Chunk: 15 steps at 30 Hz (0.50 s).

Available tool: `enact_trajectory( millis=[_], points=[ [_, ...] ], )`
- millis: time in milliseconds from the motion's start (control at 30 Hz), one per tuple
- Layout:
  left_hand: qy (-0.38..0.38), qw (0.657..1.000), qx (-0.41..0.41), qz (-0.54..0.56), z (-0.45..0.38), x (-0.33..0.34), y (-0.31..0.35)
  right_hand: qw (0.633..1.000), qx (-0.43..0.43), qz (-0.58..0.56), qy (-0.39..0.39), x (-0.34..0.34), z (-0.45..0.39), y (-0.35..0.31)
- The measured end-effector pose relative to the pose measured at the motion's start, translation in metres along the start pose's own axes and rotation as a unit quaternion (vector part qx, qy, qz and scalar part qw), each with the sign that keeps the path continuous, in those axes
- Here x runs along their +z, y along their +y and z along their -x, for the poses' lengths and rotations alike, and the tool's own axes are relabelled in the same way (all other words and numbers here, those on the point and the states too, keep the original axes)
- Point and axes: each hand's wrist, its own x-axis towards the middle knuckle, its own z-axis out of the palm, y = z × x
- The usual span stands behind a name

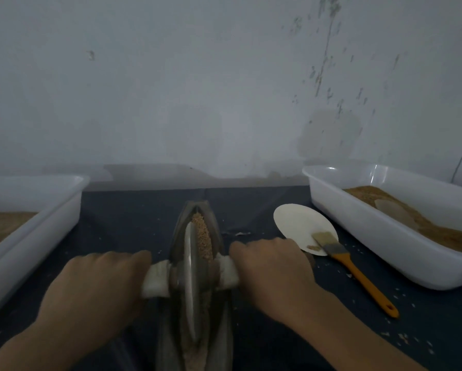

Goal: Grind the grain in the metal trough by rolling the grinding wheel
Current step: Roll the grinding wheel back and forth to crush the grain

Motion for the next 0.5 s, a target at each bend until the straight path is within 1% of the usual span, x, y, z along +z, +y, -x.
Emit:
enact_trajectory(
  millis=[67,133,200,267,300,333,367,400,500],
  points=[
    [-0.024,0.999,-0.02,-0.029,-0.013,0.008,-0.002,1.0,-0.001,0.008,-0.007,0.006,-0.022,0.004],
    [-0.014,0.998,-0.053,-0.027,-0.024,0.016,-0.004,1.0,0.005,0.014,-0.004,0.013,-0.041,0.008],
    [-0.016,0.997,-0.069,-0.015,-0.032,0.021,-0.005,1.0,0.011,0.028,-0.002,0.019,-0.054,0.011],
    [-0.025,0.998,-0.064,-0.01,-0.034,0.018,-0.002,1.0,0.015,0.017,-0.004,0.018,-0.056,0.011],
    [-0.017,0.998,-0.053,-0.009,-0.033,0.015,-0.002,1.0,0.017,0.009,-0.009,0.017,-0.052,0.011],
    [-0.012,0.999,-0.047,-0.018,-0.03,0.013,-0.002,1.0,0.016,-0.002,-0.011,0.014,-0.046,0.01],
    [-0.017,0.998,-0.058,-0.034,-0.025,0.008,0.0,1.0,0.01,-0.011,-0.012,0.011,-0.037,0.008],
    [-0.033,0.996,-0.068,-0.049,-0.019,0.004,0.002,1.0,0.001,-0.018,-0.013,0.007,-0.027,0.006],
    [-0.096,0.993,-0.062,-0.034,-0.004,-0.013,0.007,1.0,-0.027,-0.009,-0.004,-0.006,0.002,-0.002]
  ],
)
